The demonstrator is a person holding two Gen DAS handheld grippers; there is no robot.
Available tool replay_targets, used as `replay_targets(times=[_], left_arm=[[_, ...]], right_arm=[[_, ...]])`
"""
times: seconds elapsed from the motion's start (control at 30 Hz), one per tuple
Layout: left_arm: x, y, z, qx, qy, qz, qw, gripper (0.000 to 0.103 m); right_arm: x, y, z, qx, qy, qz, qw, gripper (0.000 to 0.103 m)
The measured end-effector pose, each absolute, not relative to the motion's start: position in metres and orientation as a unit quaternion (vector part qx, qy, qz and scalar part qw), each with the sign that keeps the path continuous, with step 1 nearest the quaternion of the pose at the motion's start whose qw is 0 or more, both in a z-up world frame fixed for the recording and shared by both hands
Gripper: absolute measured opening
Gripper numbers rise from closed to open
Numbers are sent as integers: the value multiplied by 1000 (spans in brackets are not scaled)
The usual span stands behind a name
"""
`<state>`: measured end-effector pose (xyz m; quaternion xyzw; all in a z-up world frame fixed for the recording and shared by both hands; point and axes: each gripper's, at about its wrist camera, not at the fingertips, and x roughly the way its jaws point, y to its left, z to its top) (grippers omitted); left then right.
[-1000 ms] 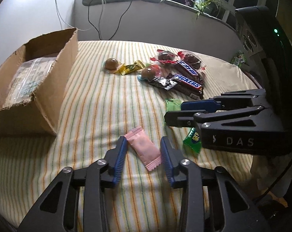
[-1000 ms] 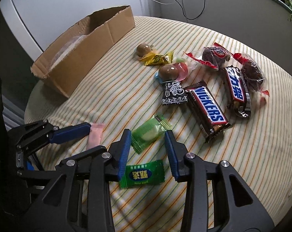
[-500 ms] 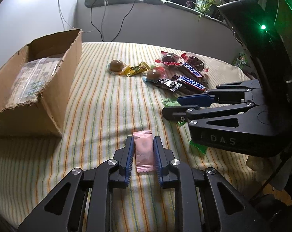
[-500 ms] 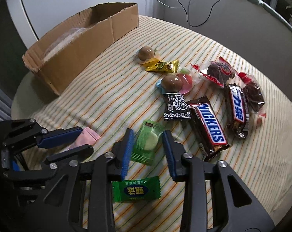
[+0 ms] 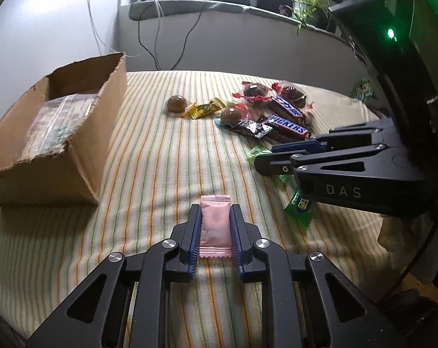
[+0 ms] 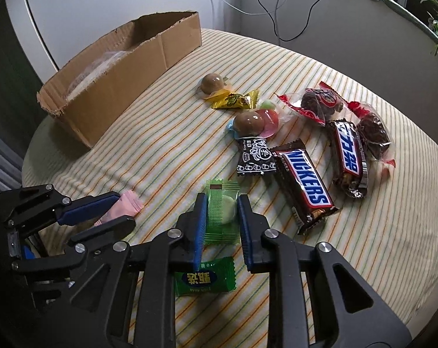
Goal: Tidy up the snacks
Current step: 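Carry the pink and green candies over the cardboard box with both grippers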
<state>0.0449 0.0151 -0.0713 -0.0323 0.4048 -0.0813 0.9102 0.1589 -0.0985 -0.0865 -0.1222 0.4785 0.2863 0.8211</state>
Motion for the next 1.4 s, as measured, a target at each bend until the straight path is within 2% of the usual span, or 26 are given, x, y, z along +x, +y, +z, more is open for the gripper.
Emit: replay_targets(times=[0.37, 0.73, 1.07, 1.4], left_arm=[[36, 41, -37, -69, 368, -69, 925, 18], [39, 99, -8, -93, 326, -9, 941, 18], [46, 145, -2, -106, 310, 50, 943, 18], [51, 164, -6, -112, 309, 70, 942, 18]], right_arm=[[153, -103, -61, -101, 459, 294, 832, 22], [157, -64, -22, -93, 420, 333, 839, 22], [155, -6, 0, -99, 393, 383, 830, 22], [151, 44, -1, -113, 394, 416, 812, 22]])
